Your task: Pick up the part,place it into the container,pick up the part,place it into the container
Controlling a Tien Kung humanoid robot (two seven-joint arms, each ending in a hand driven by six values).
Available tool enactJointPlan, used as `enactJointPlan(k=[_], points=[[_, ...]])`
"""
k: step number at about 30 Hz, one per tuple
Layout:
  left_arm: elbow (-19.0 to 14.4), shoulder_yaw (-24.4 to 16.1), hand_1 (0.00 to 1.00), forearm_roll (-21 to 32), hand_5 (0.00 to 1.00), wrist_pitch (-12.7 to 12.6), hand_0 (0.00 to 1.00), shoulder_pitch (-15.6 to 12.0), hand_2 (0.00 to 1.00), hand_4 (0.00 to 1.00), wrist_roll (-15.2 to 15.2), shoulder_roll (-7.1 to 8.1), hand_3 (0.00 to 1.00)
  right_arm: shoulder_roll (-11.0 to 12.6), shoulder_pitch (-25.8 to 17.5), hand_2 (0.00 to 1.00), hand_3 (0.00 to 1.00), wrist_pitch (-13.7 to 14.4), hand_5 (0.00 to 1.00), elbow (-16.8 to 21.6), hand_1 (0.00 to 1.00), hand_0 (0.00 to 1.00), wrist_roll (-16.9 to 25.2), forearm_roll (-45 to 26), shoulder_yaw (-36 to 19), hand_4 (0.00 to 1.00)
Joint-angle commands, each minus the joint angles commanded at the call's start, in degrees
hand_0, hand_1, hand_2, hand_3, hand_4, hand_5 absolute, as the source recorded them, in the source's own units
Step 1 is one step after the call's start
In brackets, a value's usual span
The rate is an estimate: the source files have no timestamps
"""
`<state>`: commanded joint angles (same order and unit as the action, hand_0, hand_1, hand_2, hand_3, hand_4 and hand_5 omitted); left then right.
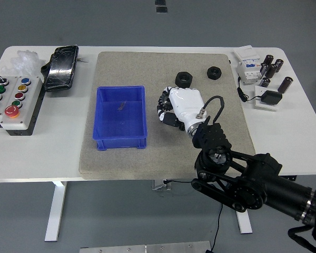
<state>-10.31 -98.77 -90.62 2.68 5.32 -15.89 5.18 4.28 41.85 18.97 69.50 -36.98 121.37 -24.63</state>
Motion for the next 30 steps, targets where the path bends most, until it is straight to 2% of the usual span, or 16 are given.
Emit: enactJointPlan(k=[6,8,9,10,14,15,20,21,26,27,30], points=[[0.00,-0.18,0.577,-0.05,0.473,-0.01,0.665,-0.07,0.548,0.605,-0.54,-0.02,0.634,-4.23,4.55,0.239,0.601,0.88,0.019,0.88,0.419,0.324,0.00,-0.45,4.90,0.237],[0.00,-0.11,0.577,0.08,0.473,-0.03,0.665,0.02,0.548,0.605,-0.55,0.08,0.634,-4.28,5.50,0.239,0.601,1.12,0.019,0.74,0.419,0.324,0.00,-0.98,6.56,0.237],[0.00,0.02,0.578,0.24,0.474,-0.04,0.665,0.08,0.549,0.606,-0.51,0.14,0.634,-4.28,5.89,0.295,0.626,1.05,0.083,0.64,0.474,0.360,0.00,-1.34,7.43,0.297],[0.00,0.12,0.578,0.35,0.474,-0.04,0.665,0.12,0.549,0.606,-0.48,0.18,0.634,-4.28,6.19,0.295,0.626,0.79,0.083,0.55,0.474,0.360,0.00,-1.65,8.14,0.297],[0.00,0.26,0.578,0.49,0.474,-0.02,0.665,0.25,0.549,0.606,-0.52,0.26,0.634,-4.28,7.11,0.295,0.626,-2.32,0.083,-0.48,0.474,0.360,0.00,-3.24,10.81,0.297],[0.00,0.28,0.578,0.50,0.478,-0.01,0.665,0.27,0.548,0.609,-0.54,0.24,0.634,-4.28,7.24,0.772,0.811,-3.13,0.305,-0.97,0.756,0.542,0.00,-3.60,11.30,0.516],[0.00,-0.09,0.578,0.11,0.478,0.01,0.665,0.23,0.548,0.609,-0.68,0.17,0.634,-4.28,7.29,0.772,0.811,-4.89,0.305,-2.90,0.756,0.542,0.00,-4.60,12.00,0.516],[0.00,-0.39,0.578,-0.16,0.484,-0.01,0.665,0.21,0.548,0.608,-0.76,0.17,0.634,-4.28,7.28,0.920,0.945,-4.82,0.429,-3.01,0.848,0.637,0.00,-4.62,11.98,0.735],[0.00,-1.18,0.578,-0.86,0.484,-0.06,0.665,0.23,0.548,0.608,-0.95,0.23,0.634,-4.28,7.35,0.920,0.945,-4.39,0.429,-2.71,0.848,0.637,0.00,-3.86,11.80,0.735],[0.00,-1.23,0.577,-0.92,0.486,-0.06,0.665,0.26,0.548,0.603,-0.95,0.25,0.634,-4.28,7.38,0.957,0.996,-4.55,0.490,-2.64,0.870,0.666,0.00,-3.81,11.82,0.823],[0.00,-1.38,0.577,-1.16,0.486,-0.03,0.665,0.39,0.548,0.603,-0.82,0.30,0.634,-4.28,7.18,0.957,0.996,-4.45,0.490,-2.52,0.870,0.666,0.00,-3.71,11.74,0.823]])
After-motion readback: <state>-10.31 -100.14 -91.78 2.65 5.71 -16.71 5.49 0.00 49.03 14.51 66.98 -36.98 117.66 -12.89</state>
